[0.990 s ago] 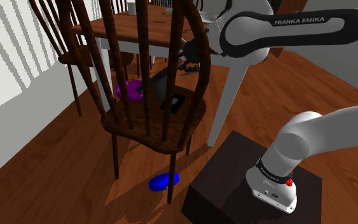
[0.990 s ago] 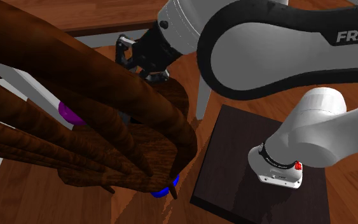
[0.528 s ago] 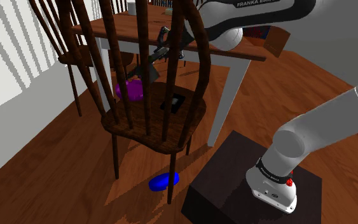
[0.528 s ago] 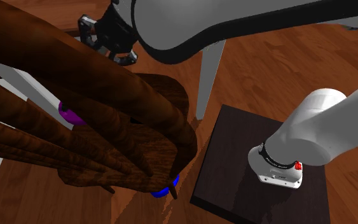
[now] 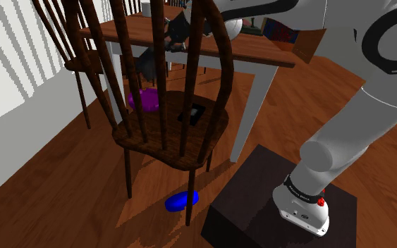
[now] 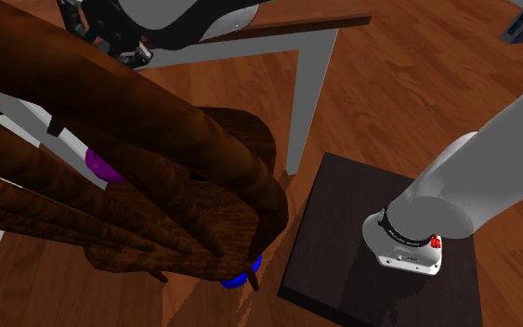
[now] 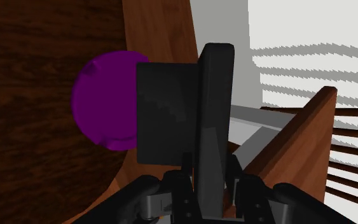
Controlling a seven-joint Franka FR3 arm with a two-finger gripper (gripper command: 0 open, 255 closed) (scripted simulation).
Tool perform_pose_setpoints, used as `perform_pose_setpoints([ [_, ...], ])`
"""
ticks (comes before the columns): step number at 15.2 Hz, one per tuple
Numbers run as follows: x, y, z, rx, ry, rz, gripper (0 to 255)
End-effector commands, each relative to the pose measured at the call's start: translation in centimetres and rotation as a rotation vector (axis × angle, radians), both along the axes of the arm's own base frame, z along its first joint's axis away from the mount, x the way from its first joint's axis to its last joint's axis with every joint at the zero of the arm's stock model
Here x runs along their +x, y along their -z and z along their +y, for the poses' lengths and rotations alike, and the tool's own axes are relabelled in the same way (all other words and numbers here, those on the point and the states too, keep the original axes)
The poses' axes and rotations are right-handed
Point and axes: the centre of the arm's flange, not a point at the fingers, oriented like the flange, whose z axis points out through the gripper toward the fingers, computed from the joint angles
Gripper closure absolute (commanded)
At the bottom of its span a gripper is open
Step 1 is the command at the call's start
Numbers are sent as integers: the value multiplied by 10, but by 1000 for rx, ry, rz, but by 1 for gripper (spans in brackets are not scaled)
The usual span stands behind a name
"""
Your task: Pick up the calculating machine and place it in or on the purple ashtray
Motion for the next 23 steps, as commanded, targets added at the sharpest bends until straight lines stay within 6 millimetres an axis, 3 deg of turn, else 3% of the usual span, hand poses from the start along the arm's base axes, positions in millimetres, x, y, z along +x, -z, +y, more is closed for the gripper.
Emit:
perform_pose_setpoints([
  [1,27,-5,-5,-1,1,-2,255],
  [23,27,112,-5,-1,1,-2,255],
])
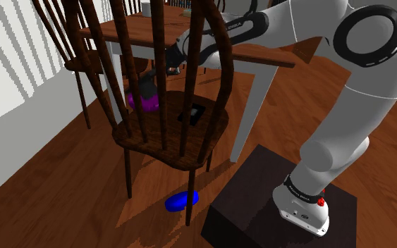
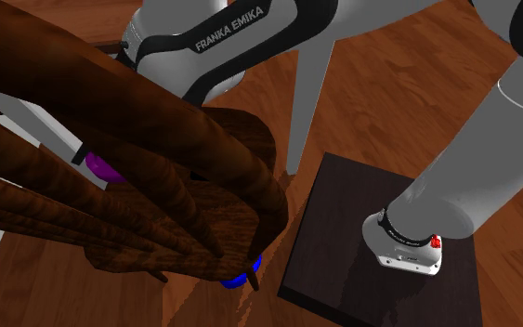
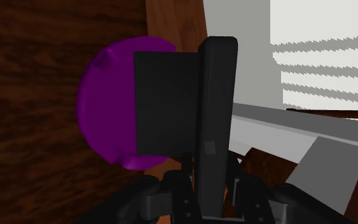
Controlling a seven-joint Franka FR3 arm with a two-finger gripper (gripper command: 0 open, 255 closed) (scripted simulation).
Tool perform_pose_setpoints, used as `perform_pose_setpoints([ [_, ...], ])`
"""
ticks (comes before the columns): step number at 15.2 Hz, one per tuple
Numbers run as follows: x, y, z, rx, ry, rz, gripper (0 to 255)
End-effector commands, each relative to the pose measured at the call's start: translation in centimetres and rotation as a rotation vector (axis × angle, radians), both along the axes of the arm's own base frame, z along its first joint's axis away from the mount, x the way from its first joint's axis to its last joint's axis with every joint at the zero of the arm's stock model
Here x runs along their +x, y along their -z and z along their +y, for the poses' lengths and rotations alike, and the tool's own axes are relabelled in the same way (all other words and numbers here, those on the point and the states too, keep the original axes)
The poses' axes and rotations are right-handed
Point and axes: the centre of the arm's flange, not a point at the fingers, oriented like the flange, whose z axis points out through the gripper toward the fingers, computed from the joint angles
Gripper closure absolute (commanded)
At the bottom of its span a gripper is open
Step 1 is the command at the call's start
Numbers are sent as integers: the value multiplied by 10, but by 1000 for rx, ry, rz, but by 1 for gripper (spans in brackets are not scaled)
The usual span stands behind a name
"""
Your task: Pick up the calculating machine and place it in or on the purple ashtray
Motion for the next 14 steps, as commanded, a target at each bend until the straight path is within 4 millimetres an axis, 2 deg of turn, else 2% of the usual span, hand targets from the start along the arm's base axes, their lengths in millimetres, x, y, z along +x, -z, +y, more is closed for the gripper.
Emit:
perform_pose_setpoints([
  [1,0,10,0,0,0,-2,255],
  [2,0,15,0,0,0,-2,255],
  [9,0,15,0,0,0,-2,255],
  [10,0,15,0,0,0,-2,0],
  [14,0,15,0,0,0,-2,0],
])
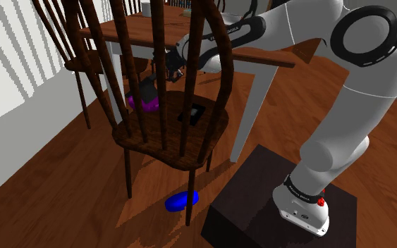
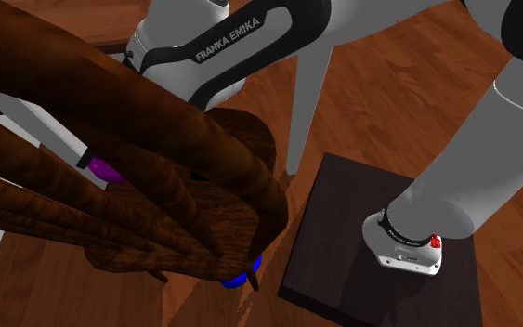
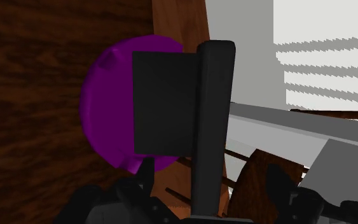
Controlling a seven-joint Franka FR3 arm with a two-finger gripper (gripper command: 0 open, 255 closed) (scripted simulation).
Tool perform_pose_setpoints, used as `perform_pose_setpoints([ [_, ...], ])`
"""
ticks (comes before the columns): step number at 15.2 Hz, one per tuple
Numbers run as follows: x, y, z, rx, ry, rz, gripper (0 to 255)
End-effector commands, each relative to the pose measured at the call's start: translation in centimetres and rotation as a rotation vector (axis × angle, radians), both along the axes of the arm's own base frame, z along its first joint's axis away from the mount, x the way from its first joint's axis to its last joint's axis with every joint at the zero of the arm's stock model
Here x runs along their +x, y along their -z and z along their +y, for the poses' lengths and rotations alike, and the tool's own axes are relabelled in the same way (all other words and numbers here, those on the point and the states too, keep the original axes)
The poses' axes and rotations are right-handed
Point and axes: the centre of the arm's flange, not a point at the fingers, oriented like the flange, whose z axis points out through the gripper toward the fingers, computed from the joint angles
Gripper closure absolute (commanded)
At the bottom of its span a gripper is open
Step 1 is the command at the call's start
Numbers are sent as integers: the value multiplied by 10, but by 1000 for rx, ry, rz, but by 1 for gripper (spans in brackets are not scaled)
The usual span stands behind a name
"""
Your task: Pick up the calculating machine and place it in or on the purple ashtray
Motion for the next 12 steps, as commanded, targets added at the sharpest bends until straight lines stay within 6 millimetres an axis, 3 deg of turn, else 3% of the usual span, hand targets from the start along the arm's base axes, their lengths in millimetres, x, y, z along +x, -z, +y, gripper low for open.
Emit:
perform_pose_setpoints([
  [1,0,0,0,0,0,0,0],
  [5,-34,-35,-11,0,0,0,0],
  [12,-34,-35,-11,0,0,0,0],
])
